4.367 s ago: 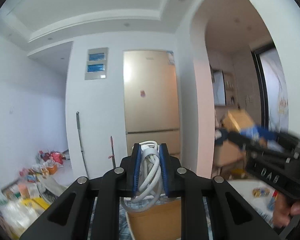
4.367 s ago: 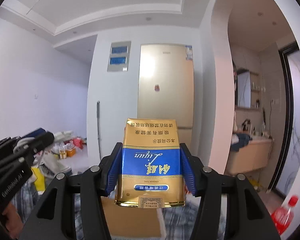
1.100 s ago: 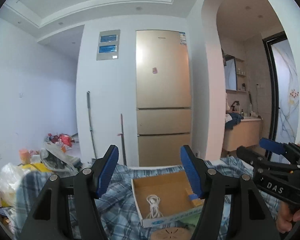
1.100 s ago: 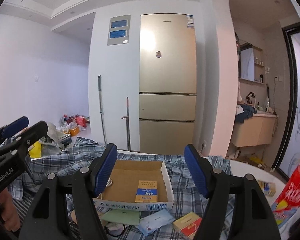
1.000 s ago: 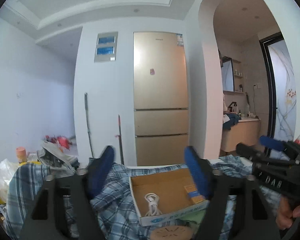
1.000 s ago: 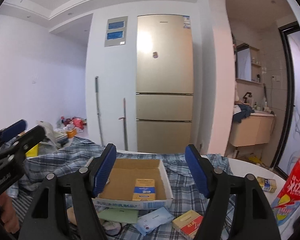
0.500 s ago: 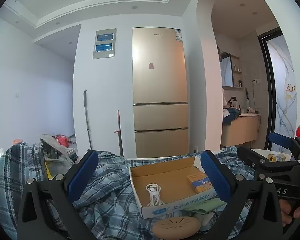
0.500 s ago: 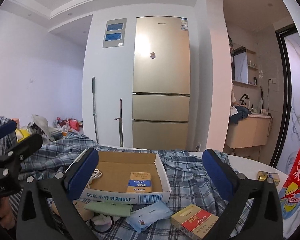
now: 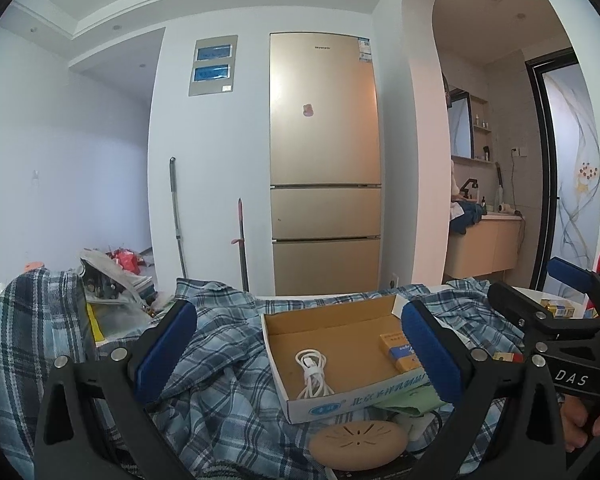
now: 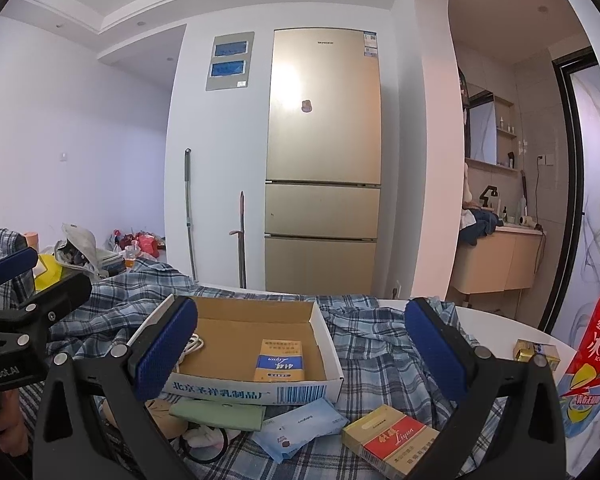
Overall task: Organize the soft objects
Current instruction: 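Grasp the green flat pouch with the right gripper while the left moves toward the beige round pad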
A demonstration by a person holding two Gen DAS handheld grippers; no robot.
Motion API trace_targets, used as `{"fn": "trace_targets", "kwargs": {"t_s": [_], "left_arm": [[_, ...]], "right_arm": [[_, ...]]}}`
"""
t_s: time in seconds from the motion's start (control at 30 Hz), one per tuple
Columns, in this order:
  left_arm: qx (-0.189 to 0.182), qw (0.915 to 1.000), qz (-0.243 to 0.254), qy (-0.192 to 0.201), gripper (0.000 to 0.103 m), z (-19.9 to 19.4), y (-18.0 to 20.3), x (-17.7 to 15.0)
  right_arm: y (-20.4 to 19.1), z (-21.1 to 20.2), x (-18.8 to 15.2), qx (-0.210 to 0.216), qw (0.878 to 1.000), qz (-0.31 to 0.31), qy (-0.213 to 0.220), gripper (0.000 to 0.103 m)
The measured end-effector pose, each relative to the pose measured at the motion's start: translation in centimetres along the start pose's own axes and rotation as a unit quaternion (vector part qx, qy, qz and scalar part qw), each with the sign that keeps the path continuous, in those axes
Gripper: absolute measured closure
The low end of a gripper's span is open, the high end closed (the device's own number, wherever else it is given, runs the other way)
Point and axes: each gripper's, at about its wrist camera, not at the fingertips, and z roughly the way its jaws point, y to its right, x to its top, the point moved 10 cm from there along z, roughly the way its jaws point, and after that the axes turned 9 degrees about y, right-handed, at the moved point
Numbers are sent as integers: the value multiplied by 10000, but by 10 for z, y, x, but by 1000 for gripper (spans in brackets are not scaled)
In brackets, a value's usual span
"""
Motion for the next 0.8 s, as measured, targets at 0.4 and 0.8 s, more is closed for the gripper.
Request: {"fn": "trace_targets", "kwargs": {"t_s": [0.4, 0.8], "left_arm": [[46, 10000, -26, 75, 0, -3, -2, 2], [100, 9994, -306, -161, 0, 1, -19, 7]], "right_arm": [[2, 0, -1, 2, 10000, 32, -36, 0], [-3, 8, -6, 224, 9981, 384, -417, 0]]}}
